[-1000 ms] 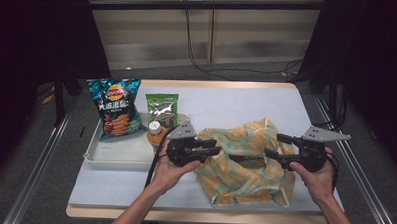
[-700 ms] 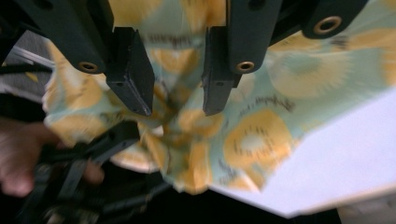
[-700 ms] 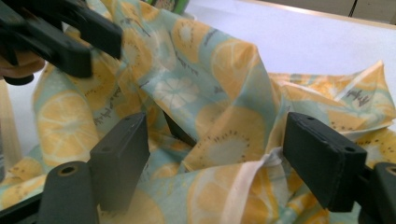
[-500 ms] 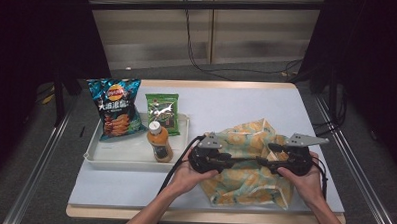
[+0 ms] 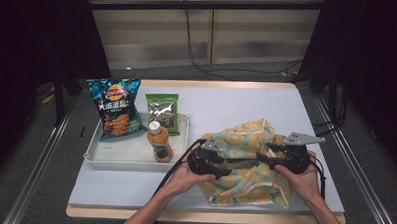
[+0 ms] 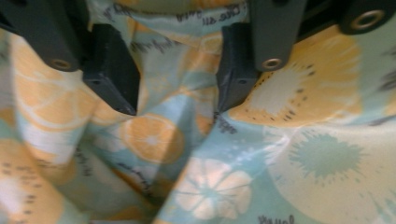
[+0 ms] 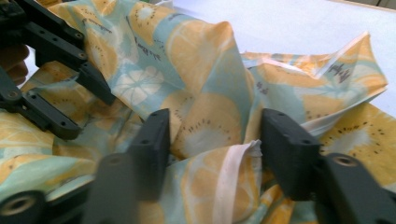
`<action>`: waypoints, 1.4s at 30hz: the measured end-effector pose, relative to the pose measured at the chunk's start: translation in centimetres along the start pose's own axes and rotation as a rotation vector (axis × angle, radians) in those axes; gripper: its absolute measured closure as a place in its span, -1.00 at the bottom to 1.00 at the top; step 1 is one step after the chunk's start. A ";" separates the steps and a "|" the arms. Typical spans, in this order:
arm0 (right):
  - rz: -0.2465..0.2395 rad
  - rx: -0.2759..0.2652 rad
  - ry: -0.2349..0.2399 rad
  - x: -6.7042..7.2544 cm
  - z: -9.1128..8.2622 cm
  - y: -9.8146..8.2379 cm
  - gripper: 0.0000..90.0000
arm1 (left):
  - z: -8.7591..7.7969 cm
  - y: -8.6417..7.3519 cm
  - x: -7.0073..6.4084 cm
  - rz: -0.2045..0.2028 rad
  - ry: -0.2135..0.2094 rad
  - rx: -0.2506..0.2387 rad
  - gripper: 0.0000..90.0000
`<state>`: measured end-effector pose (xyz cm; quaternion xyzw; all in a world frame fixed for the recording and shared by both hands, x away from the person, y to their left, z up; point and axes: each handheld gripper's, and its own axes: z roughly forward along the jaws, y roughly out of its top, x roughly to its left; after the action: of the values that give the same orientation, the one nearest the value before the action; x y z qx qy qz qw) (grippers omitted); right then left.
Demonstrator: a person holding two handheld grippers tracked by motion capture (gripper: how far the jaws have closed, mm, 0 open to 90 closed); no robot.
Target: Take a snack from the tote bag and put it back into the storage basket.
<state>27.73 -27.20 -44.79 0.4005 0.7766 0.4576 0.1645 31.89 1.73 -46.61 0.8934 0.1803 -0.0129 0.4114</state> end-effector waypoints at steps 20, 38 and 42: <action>0.008 -0.041 -0.002 -0.1 -1.0 0.5 0.82 | 1.0 3.0 1.4 0.033 0.112 -0.127 -0.29; 0.017 -0.040 -0.001 -0.5 -1.4 0.3 0.70 | 3.7 3.1 1.9 0.117 0.066 -0.083 -0.35; 0.020 -0.038 0.001 -0.6 -1.3 0.2 0.60 | 4.3 3.0 1.7 0.128 0.073 -0.059 -0.37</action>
<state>27.41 -28.29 -44.00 0.4048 0.7639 0.4741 0.1668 35.02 -2.76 -47.54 0.8905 0.1380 0.0513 0.4306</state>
